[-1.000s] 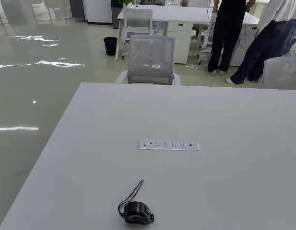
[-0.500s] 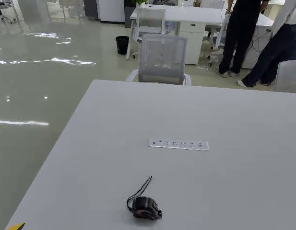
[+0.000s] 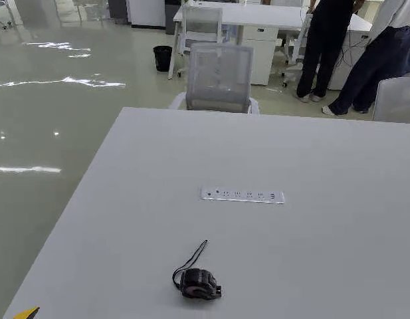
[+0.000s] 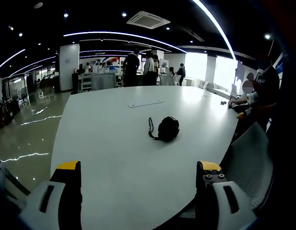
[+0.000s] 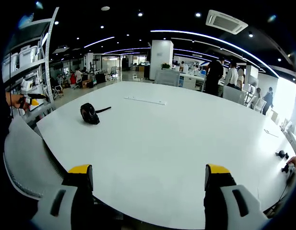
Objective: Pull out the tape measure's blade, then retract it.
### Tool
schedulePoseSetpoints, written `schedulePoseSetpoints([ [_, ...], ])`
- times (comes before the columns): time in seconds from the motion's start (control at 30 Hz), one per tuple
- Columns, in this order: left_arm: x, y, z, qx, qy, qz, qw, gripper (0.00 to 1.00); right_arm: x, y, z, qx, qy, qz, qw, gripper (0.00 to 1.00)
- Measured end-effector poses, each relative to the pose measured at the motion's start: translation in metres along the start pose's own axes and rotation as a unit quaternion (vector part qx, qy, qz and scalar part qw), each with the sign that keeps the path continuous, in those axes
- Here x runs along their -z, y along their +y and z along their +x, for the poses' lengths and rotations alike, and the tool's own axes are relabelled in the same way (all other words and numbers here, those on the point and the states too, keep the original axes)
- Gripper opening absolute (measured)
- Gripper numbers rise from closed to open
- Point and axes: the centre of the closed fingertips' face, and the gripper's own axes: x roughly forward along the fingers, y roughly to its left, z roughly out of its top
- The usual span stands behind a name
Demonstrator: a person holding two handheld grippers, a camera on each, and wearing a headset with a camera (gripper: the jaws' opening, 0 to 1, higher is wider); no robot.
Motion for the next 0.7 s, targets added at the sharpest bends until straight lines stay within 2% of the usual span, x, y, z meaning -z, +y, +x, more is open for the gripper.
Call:
schedulePoseSetpoints([
  [0.1, -0.014, -0.003, 0.010, 0.004, -0.014, -0.011, 0.9998, 0.99, -0.007, 0.001, 0.003, 0.000, -0.003, -0.004, 1.0000, 0.99],
  [0.17, -0.029, -0.013, 0.017, 0.014, -0.029, -0.004, 0.9995, 0.99, -0.010, 0.003, 0.007, -0.001, -0.005, -0.004, 1.0000, 0.98],
  [0.3, -0.042, -0.023, 0.034, 0.037, -0.035, 0.011, 0.9987, 0.99, -0.019, 0.012, 0.014, -0.008, -0.008, -0.005, 0.9999, 0.98],
  [0.4, -0.044, -0.024, 0.043, 0.043, -0.030, 0.017, 0.9985, 0.99, -0.026, 0.021, 0.021, -0.017, -0.011, -0.015, 0.9997, 0.98],
  [0.53, -0.048, -0.025, 0.048, 0.050, -0.031, 0.024, 0.9980, 0.99, -0.031, 0.029, 0.028, -0.030, -0.014, -0.022, 0.9992, 0.97],
  [0.7, -0.045, -0.023, 0.056, 0.063, -0.020, 0.035, 0.9972, 0.99, -0.035, 0.044, 0.038, -0.051, -0.008, -0.036, 0.9980, 0.96],
])
